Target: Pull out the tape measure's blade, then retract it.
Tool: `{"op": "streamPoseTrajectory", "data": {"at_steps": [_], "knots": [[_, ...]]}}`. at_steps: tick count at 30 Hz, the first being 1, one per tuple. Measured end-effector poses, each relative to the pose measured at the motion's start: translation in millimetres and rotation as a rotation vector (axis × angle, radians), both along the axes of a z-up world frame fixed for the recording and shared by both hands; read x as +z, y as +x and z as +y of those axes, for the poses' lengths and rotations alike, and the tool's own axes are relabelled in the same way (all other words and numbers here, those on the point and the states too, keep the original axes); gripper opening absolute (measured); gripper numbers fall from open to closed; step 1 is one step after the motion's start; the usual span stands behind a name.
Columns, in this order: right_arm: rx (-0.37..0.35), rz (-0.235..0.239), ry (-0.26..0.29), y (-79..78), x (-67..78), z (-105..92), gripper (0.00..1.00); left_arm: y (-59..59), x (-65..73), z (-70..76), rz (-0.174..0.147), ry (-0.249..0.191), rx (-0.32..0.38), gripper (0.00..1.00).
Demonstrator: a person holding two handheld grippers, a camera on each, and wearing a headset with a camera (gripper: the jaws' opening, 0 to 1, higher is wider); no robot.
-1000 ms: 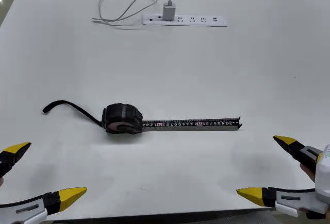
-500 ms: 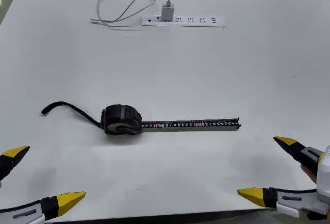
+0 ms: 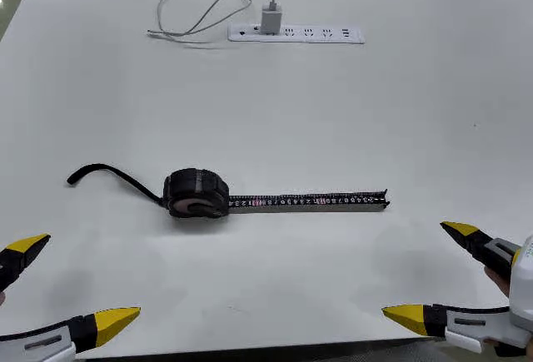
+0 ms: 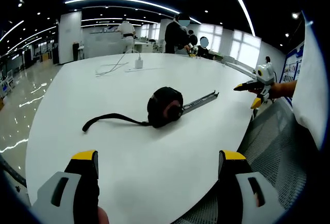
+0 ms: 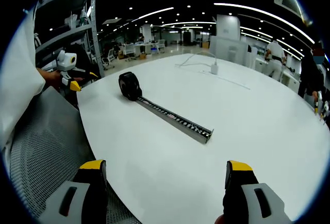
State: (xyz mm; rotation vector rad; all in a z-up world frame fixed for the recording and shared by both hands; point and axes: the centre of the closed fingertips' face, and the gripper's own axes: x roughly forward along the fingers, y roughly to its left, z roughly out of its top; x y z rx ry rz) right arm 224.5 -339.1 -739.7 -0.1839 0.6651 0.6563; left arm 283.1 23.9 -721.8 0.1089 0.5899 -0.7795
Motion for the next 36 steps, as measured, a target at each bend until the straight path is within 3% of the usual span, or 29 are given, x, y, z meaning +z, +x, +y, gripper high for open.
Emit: {"op": "streamPoseTrajectory", "data": {"at_steps": [10,16,29,36], "knots": [[0.002,0.002,-0.012,-0.6,-1.6,-1.7,0.94,3.3,0.8,-12.1,-0.002,-0.013,-0.004,0.94],[0.002,0.001,-0.008,0.3,-2.3,-1.3,0.94,6.8,-1.3,-25.5,0.015,-0.027,-0.014,0.94],[0.004,0.002,-0.007,-0.1,-3.6,-2.7,0.92,16.7,-6.6,-49.1,0.033,-0.013,-0.024,0.94],[0.006,0.000,-0.003,1.0,-2.8,-1.5,0.91,21.0,-3.6,-61.9,0.044,-0.040,-0.028,0.92]]}}
